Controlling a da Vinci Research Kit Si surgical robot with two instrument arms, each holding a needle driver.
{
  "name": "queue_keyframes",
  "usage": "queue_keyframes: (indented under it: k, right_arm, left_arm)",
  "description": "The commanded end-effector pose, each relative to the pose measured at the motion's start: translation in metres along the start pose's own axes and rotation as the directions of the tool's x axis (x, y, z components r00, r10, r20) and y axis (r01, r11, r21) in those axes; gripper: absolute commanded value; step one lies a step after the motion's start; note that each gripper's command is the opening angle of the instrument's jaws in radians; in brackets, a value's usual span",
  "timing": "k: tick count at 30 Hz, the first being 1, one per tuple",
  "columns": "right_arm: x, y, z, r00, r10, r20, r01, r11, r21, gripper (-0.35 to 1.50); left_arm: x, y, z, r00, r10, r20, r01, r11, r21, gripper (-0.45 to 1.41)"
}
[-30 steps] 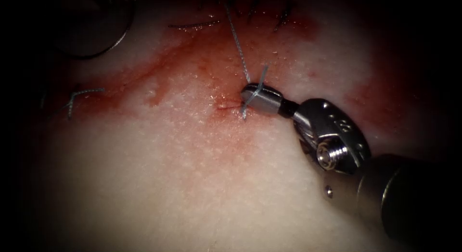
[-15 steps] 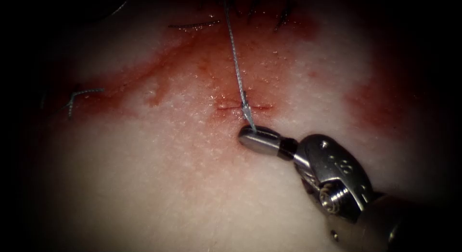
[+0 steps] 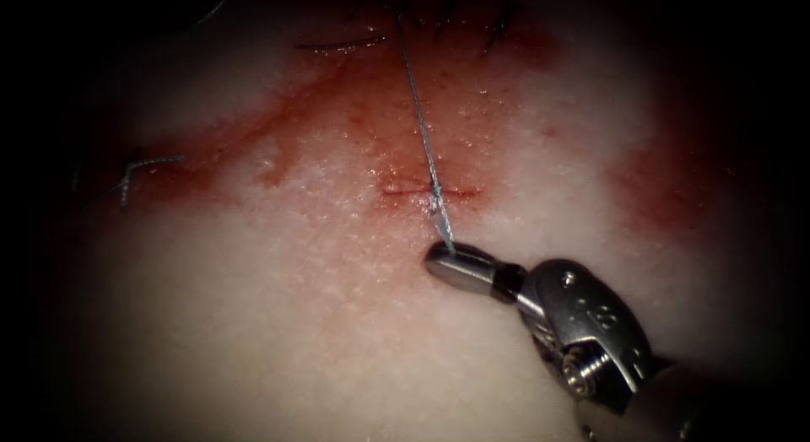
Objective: Wound Closure
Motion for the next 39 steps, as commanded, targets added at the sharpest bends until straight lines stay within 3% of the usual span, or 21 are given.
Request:
queue_keyframes:
  k: [1,4,8,9,10,12,17,21,26,33,39]
  right_arm:
    - [-0.0013,-0.0006,0.0006,1.0,-0.013,0.007,0.013,1.0,0.009,-0.35]
    - [-0.0011,-0.001,0.0007,0.998,-0.058,0.007,0.058,0.998,0.022,-0.35]
    - [0.0002,-0.0006,0.0011,0.987,-0.149,-0.064,0.152,0.987,0.047,-0.35]
    - [0.0005,-0.0004,0.0011,0.985,-0.151,-0.084,0.155,0.987,0.05,0.07]
    - [0.0011,-0.0002,0.0011,0.983,-0.144,-0.111,0.15,0.987,0.049,0.69]
    - [0.002,-0.0001,0.001,0.981,-0.14,-0.134,0.147,0.988,0.048,1.18]
    - [0.0036,-0.0006,0.0,0.98,-0.122,-0.16,0.133,0.99,0.056,1.16]
    - [0.0073,0.0004,-0.0016,0.983,-0.068,-0.168,0.072,0.997,0.017,1.08]
    - [0.0115,0.0033,0.0001,0.996,0.062,-0.061,-0.064,0.998,-0.027,1.03]
    - [0.009,0.0058,0.0054,0.995,0.099,0.017,-0.097,0.992,-0.076,1.36]
    - [0.0086,0.0059,0.0081,0.994,0.098,0.036,-0.095,0.993,-0.075,1.35]
  left_arm:
    - [-0.0004,-0.0001,0.0009,1.0,0.002,-0.002,-0.002,1.0,0.002,-0.45]
    - [-0.0012,-0.0001,0.0009,1.0,0.011,0.001,-0.011,1.0,0.007,-0.45]
    - [-0.0008,0.001,0.0003,1.0,0.02,0.001,-0.02,1.0,0.01,-0.45]
    - [-0.0003,0.0012,0.0001,1.0,0.018,-0.007,-0.018,1.0,0.005,-0.45]
    - [0.0005,0.0016,-0.0004,1.0,0.007,-0.016,-0.007,1.0,0.0,-0.45]
    - [0.0023,0.0022,-0.0013,0.999,-0.007,-0.036,0.007,1.0,0.0,-0.45]
    - [0.0056,0.0033,-0.0036,0.998,-0.028,-0.06,0.029,1.0,0.003,-0.45]
    - [0.0099,0.0049,-0.0069,0.995,-0.033,-0.089,0.033,0.999,-0.006,-0.45]
    - [0.0164,0.0046,-0.0107,0.993,-0.013,-0.116,0.016,1.0,0.018,-0.45]
    - [0.0194,0.0045,-0.0125,0.991,0.001,-0.137,0.002,1.0,0.017,-0.45]
    - [0.02,0.0048,-0.0129,0.989,0.0,-0.146,0.002,1.0,0.017,-0.45]
